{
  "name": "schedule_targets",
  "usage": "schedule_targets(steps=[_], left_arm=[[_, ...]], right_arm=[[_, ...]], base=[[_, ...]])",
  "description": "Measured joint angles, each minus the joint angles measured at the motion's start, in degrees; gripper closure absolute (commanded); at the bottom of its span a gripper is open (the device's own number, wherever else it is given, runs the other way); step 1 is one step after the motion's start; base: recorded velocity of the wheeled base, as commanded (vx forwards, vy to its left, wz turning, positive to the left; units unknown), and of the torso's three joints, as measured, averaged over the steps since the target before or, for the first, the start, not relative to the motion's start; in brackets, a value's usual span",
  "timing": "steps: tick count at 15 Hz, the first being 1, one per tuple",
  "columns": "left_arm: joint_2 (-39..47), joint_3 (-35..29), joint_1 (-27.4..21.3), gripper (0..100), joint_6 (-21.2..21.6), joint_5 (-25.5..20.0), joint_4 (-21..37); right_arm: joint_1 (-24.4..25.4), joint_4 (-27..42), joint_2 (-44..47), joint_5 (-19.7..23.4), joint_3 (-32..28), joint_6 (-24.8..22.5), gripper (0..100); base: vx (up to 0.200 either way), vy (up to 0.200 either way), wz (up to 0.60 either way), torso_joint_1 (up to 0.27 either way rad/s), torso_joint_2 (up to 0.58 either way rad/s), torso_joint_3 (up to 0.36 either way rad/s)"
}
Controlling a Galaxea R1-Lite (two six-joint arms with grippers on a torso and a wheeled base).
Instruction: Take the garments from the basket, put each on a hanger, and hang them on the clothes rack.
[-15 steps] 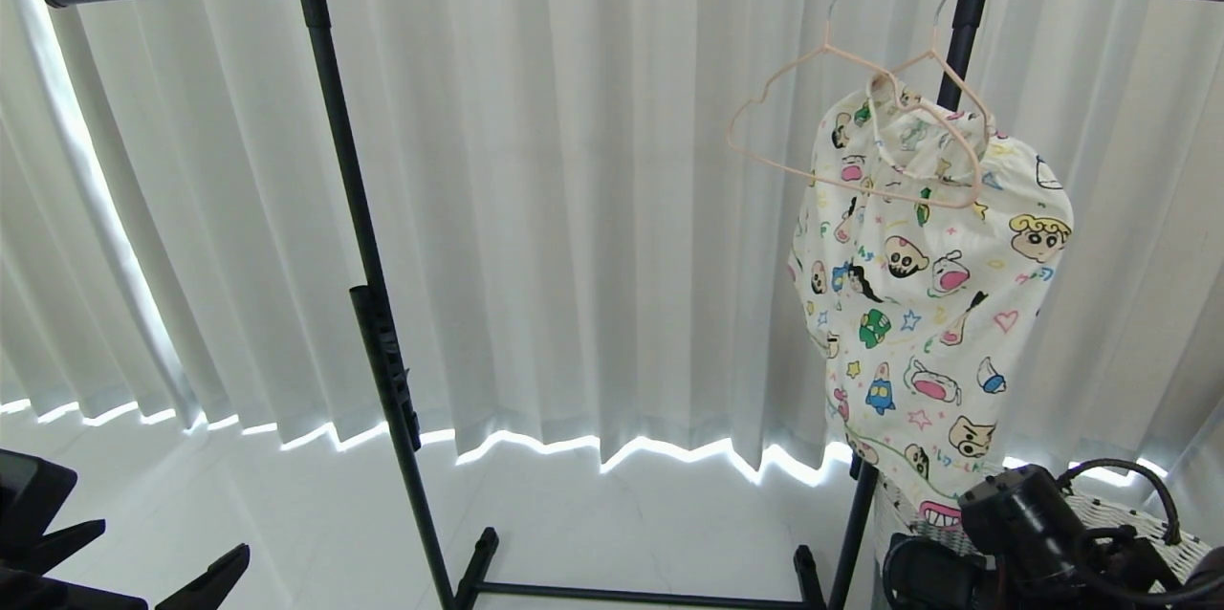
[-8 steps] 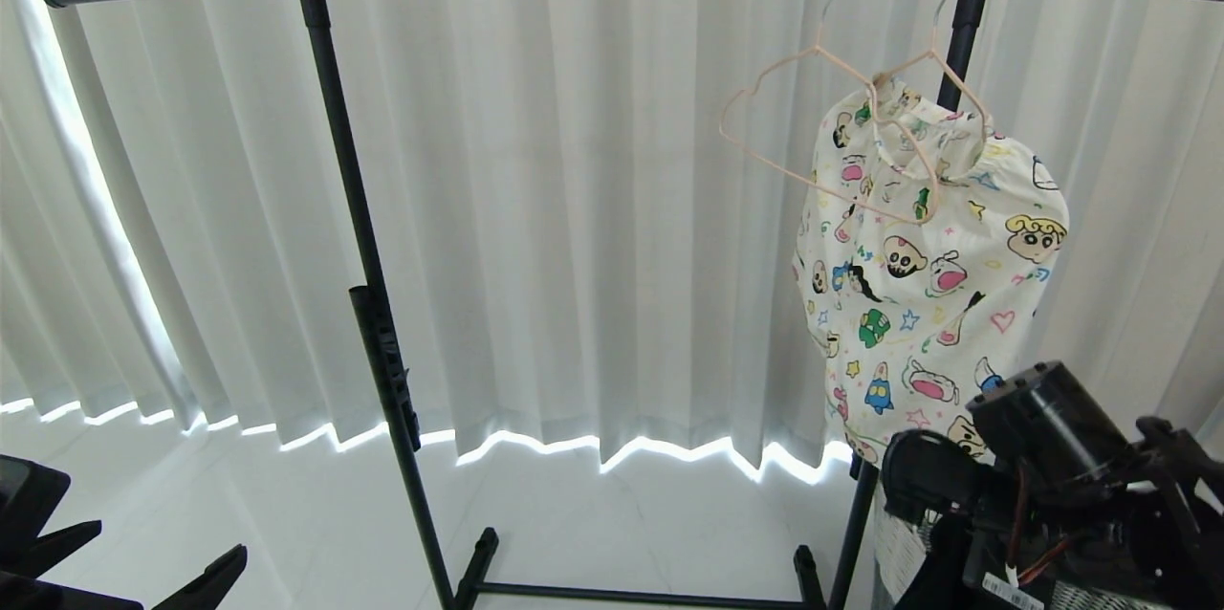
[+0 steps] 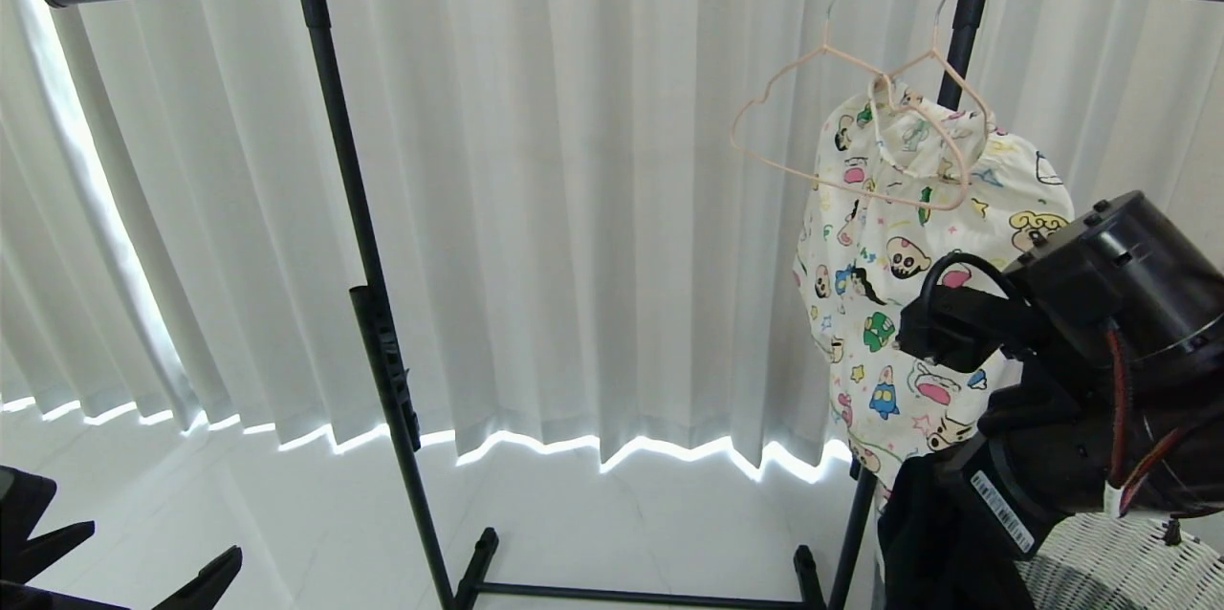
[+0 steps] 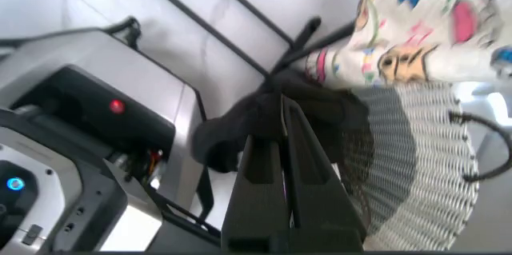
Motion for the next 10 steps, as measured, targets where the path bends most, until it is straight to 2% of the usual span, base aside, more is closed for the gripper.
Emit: schedule_targets(steps=[3,5,6,9,10], left_arm=[[-0.5,0.0,0.0,0,0.0,-0.1,0.0],[-0.8,0.1,0.0,0,0.0,-0.1,0.0],[-0.8,0.1,0.0,0,0.0,-0.1,0.0],[-0.9,0.1,-0.1,0,0.0,-0.1,0.0],[-0.9,0.1,-0.1,0,0.0,-0.1,0.0]], right_arm=[[-0.8,-1.0,-1.1,0.2,-0.2,-1.0,100],[-1.8,-7.0,-1.5,1.0,1.0,-1.7,100],[-2.6,-12.3,-1.7,2.0,2.2,-3.1,100],[-8.3,-22.9,-2.6,7.6,8.7,-13.8,100],[-9.8,-24.1,-2.8,8.7,9.9,-15.1,100]], base=[[-0.200,0.000,0.00,0.001,0.00,-0.001],[-0.200,0.000,0.00,-0.005,0.00,0.002],[-0.200,0.000,0.00,-0.002,0.00,-0.002],[-0.200,0.000,0.00,0.002,0.00,0.001],[-0.200,0.000,0.00,-0.007,0.01,-0.002]])
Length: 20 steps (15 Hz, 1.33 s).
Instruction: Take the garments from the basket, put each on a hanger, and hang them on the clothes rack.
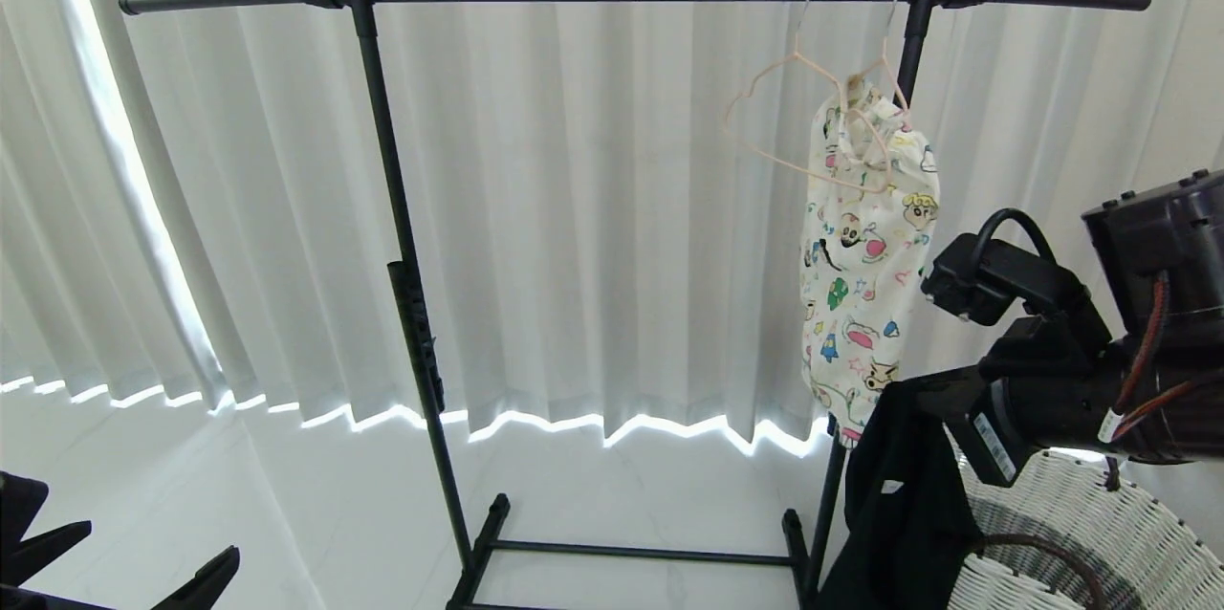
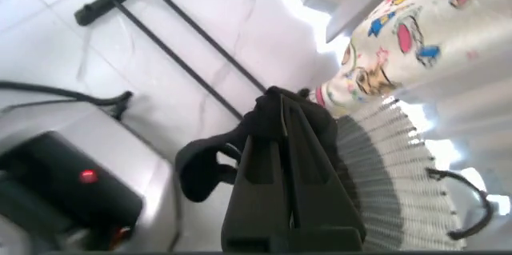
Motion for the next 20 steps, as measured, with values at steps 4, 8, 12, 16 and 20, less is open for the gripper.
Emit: schedule_targets(steps=[4,8,12,16,20], left_arm=[[0.0,0.0,0.0,0,0.1,0.0,0.0],[0.0,0.0,-1.4,0,0.1,-0.2,0.0],[-0.7,-0.9,-10.8,0,-1.2,-4.8,-0.2],[-0.5,-3.5,-24.3,0,-3.9,-6.9,-0.2],[7.7,-17.2,-34.9,0,-23.6,-7.1,-1.7]], right_arm=[[-2.1,-0.8,-0.3,0.4,1.3,-0.2,100],[-2.3,-8.0,0.8,0.5,1.5,0.1,100],[-2.2,-5.2,1.4,1.9,-0.9,0.1,100],[-1.3,-0.8,2.0,3.8,-5.6,0.1,100],[0.4,-0.5,2.7,4.0,-8.2,0.1,100]], base=[[-0.200,0.000,0.00,0.004,0.00,0.001],[-0.050,0.000,0.00,-0.001,0.00,-0.001],[0.000,0.000,0.00,0.000,0.00,0.000],[0.000,0.000,0.00,0.000,0.00,0.000],[0.000,0.000,0.00,0.000,0.00,0.000]])
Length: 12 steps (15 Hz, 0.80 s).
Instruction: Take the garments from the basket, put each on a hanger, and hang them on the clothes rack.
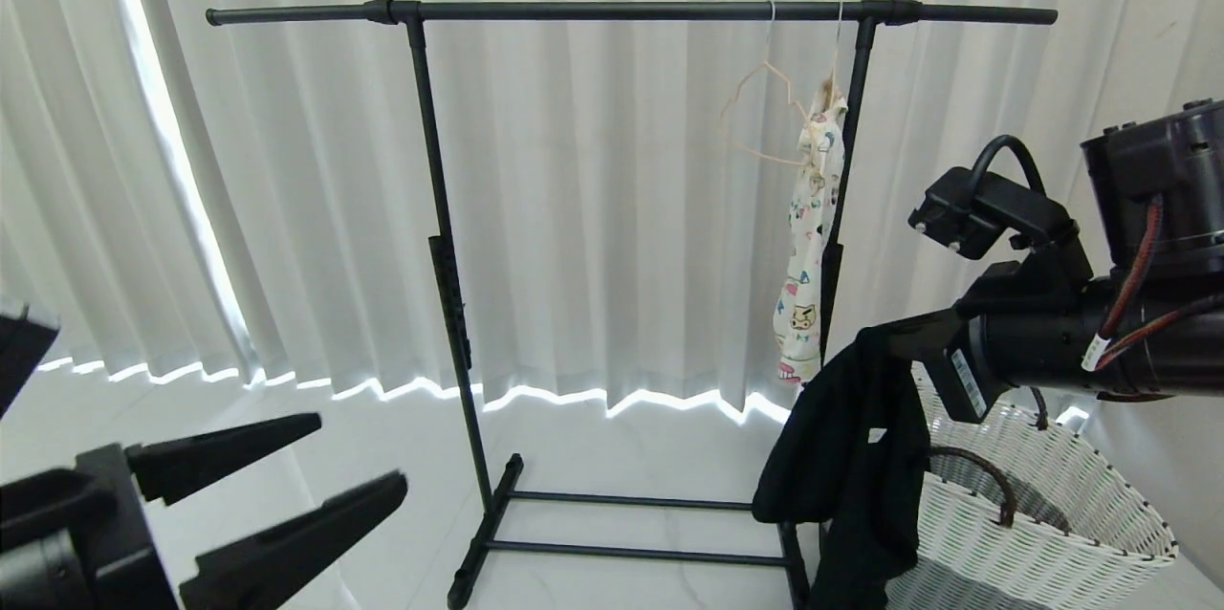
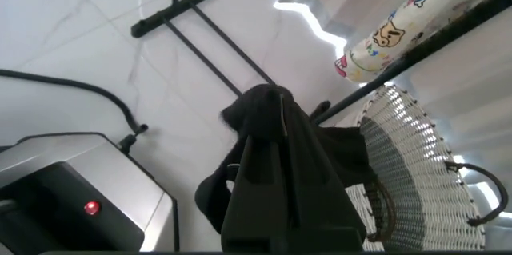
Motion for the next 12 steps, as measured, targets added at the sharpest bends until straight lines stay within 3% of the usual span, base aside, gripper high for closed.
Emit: schedule_targets(steps=[4,9,12], left_arm=[[17.0,-8.6,-7.6,0,-4.2,0.0,-3.9],[34.5,-10.6,-18.9,0,-4.7,-0.2,-8.2],[43.1,-11.9,-21.4,0,-4.8,0.2,-16.3]], right_arm=[[1.7,2.2,1.3,2.9,-3.1,0.1,100],[6.7,2.1,5.2,4.0,-6.8,5.7,100],[8.5,2.0,6.4,4.0,-7.1,7.3,100]], base=[[0.000,0.000,0.00,0.000,0.00,0.000],[0.000,0.000,0.00,0.000,0.00,0.000],[0.000,0.000,0.00,0.000,0.00,0.000]])
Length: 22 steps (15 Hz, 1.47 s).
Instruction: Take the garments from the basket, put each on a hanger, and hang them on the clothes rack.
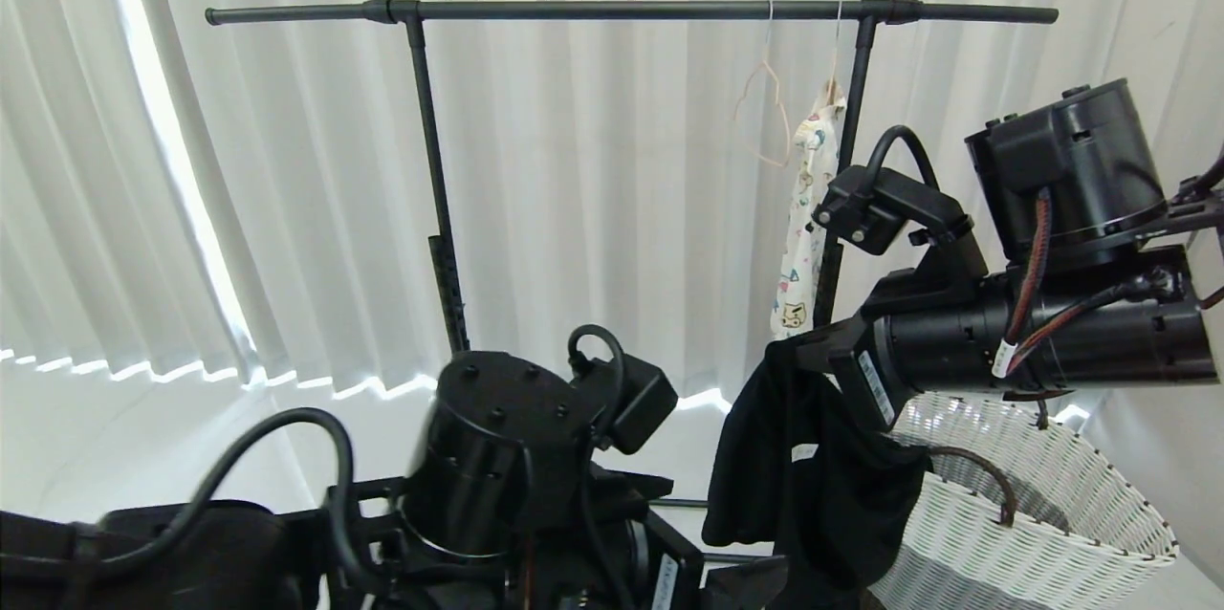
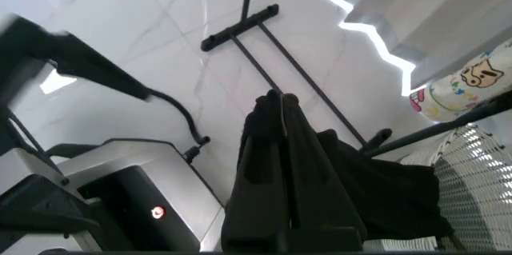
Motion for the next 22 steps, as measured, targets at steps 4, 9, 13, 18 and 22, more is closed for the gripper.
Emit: schedule_targets(steps=[4,9,13,18,22], left_arm=[[12.5,-3.5,2.4,0,-0.7,3.6,-14.0],[22.3,-4.1,6.4,0,-0.7,9.1,-15.7],[24.1,0.0,6.6,0,-0.5,9.3,-15.8],[23.0,3.7,6.6,100,-0.5,11.6,-15.8],[21.1,7.2,6.6,100,0.2,15.3,-15.8]], right_arm=[[0.2,0.0,0.5,0.0,0.0,1.1,100],[0.2,-0.1,0.5,-0.1,-0.1,1.1,100],[-0.1,-0.1,0.3,-0.4,-0.1,1.2,100],[-0.5,-0.1,-0.1,-0.5,-0.1,1.1,100],[-0.5,-0.8,0.0,-0.5,-0.1,1.1,100]], base=[[0.000,0.000,0.00,0.000,0.00,0.000],[0.000,0.000,0.00,0.000,0.00,0.000],[0.000,0.000,0.00,0.000,0.00,0.000],[0.000,0.000,0.00,0.000,0.00,0.000],[0.000,0.000,0.00,0.000,0.00,0.000]])
